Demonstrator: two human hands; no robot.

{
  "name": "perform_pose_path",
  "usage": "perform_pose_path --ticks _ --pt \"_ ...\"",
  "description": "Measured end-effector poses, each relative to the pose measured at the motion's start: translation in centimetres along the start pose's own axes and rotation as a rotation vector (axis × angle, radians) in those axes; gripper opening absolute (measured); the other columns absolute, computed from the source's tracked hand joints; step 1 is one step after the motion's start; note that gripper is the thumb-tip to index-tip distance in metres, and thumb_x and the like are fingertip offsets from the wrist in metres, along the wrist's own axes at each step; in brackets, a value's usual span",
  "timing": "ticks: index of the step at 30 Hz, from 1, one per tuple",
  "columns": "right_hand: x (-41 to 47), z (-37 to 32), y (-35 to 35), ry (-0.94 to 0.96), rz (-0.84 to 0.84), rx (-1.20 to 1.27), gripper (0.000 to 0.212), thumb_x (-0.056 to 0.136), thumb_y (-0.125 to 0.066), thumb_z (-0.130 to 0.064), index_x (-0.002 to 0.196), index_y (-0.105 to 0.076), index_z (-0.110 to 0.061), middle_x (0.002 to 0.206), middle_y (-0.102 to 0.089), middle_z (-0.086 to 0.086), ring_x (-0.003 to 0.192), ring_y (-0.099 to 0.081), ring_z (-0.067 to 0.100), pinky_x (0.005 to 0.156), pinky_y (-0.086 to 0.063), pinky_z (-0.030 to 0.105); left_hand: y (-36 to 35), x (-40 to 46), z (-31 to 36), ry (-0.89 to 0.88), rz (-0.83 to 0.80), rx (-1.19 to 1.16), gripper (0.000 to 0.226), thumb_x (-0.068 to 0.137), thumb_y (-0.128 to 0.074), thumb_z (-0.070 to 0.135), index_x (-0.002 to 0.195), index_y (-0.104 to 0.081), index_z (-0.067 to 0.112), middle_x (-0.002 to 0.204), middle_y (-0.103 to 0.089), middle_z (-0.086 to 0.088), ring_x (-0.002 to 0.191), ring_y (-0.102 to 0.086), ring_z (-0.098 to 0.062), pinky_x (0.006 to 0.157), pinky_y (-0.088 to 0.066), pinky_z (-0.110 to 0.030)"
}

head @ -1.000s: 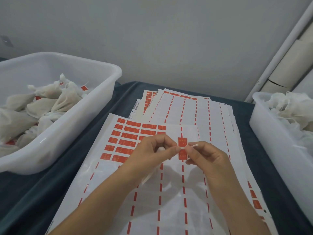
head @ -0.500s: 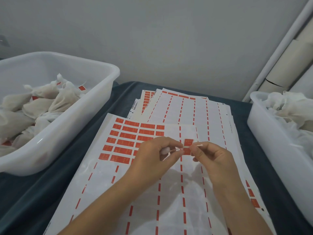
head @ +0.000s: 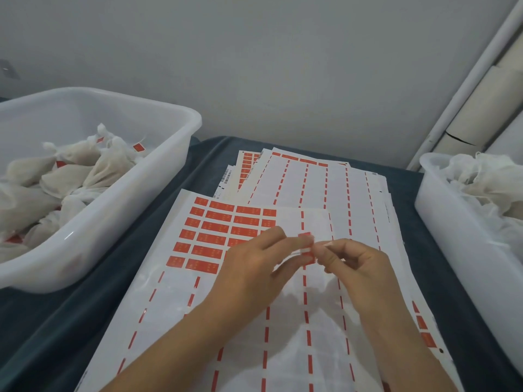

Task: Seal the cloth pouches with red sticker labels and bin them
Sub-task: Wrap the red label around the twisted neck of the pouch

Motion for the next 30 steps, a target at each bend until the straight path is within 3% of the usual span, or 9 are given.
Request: perform_pose_path --ticks 8,10,12,16,17,20,22,25,30 --pt "-1.0 -3.0 1.0 0.341 0.141 -0.245 0.013 0.073 -0.058 -0.048 0.078 -0.058 -0.036 0.082 -0.057 -0.033 0.075 -0.061 0.001 0.063 -0.043 0.000 0.9 0.2 -0.6 0.072 0.111 -0.098 0.024 0.077 -0.065 0.027 0.095 -0.073 0.014 0.068 -0.061 0.014 0.054 -0.045 0.004 0.054 -0.040 -0.001" --pt "-0.7 -2.4 1.9 0.229 0.183 -0.053 0.014 0.072 -0.059 -0.050 0.077 -0.057 -0.037 0.078 -0.063 -0.033 0.085 -0.061 -0.003 0.067 -0.044 -0.001 1.1 0.2 -1.2 0.213 0.109 -0.233 0.022 0.075 -0.067 0.035 0.093 -0.073 0.024 0.065 -0.056 0.030 0.058 -0.054 0.002 0.056 -0.042 -0.003" --pt "-0.3 -1.7 2.0 0.119 0.168 0.122 0.020 0.068 -0.059 -0.048 0.082 -0.059 -0.033 0.088 -0.064 -0.032 0.087 -0.061 -0.004 0.067 -0.045 0.000 1.1 0.1 -2.2 0.472 0.113 -0.525 0.020 0.060 -0.066 0.048 0.077 -0.072 0.040 0.060 -0.062 0.025 0.066 -0.060 0.000 0.056 -0.046 -0.007" --pt "-0.5 -1.5 -0.2 0.040 0.006 0.322 0.027 0.062 -0.065 -0.038 0.086 -0.063 -0.024 0.087 -0.070 -0.019 0.084 -0.066 0.002 0.064 -0.048 0.004 0.4 -0.6 -2.8 0.836 0.134 -0.982 0.008 0.053 -0.069 0.027 0.058 -0.075 0.028 0.051 -0.064 0.012 0.045 -0.057 0.002 0.044 -0.048 -0.013" --pt "-0.7 -1.5 -0.6 0.029 -0.011 0.350 0.027 0.061 -0.066 -0.035 0.085 -0.063 -0.023 0.087 -0.071 -0.017 0.084 -0.067 0.004 0.064 -0.048 0.006 0.3 -0.7 -2.6 0.862 0.133 -1.034 0.010 0.056 -0.067 0.021 0.060 -0.076 0.024 0.047 -0.062 0.011 0.042 -0.055 0.002 0.054 -0.054 -0.024" --pt "-0.9 -1.5 -1.0 0.034 -0.023 0.379 0.025 0.061 -0.067 -0.033 0.083 -0.065 -0.023 0.085 -0.072 -0.014 0.083 -0.068 0.007 0.065 -0.050 0.008 0.0 -0.9 -1.6 0.896 0.109 -1.090 0.012 0.060 -0.065 0.018 0.064 -0.075 0.016 0.046 -0.060 0.010 0.041 -0.055 0.001 0.092 -0.035 -0.048" --pt "-1.0 -1.7 -0.8 0.055 -0.016 0.375 0.023 0.061 -0.067 -0.032 0.083 -0.065 -0.023 0.083 -0.072 -0.014 0.081 -0.068 0.006 0.064 -0.049 0.007 -0.2 -1.0 -1.3 0.883 0.099 -1.088 0.012 0.060 -0.064 0.017 0.065 -0.075 0.015 0.044 -0.059 0.010 0.041 -0.055 0.002 0.090 -0.041 -0.041" --pt "-0.9 -1.8 -0.5 0.071 0.009 0.351 0.021 0.062 -0.066 -0.032 0.081 -0.066 -0.022 0.080 -0.072 -0.014 0.077 -0.068 0.006 0.062 -0.049 0.006 -0.4 -0.8 -1.3 0.846 0.103 -1.130 0.016 0.061 -0.063 0.015 0.071 -0.073 0.008 0.042 -0.057 0.010 0.040 -0.054 0.001 0.053 -0.048 -0.008" --pt "-0.9 -1.9 -0.4 0.095 0.025 0.341 0.016 0.064 -0.065 -0.028 0.078 -0.065 -0.022 0.076 -0.071 -0.017 0.075 -0.068 0.003 0.062 -0.048 0.005 -0.3 -0.7 -1.2 0.816 0.093 -1.153 0.018 0.063 -0.062 0.014 0.077 -0.069 0.004 0.041 -0.056 0.010 0.039 -0.054 0.002 0.043 -0.041 -0.004"
Point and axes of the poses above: each hand's wrist, its own x-axis towards the middle knuckle, its own y-axis out of the back of the hand, z = x × y, the point moved 7 cm from there along x, towards the middle knuckle
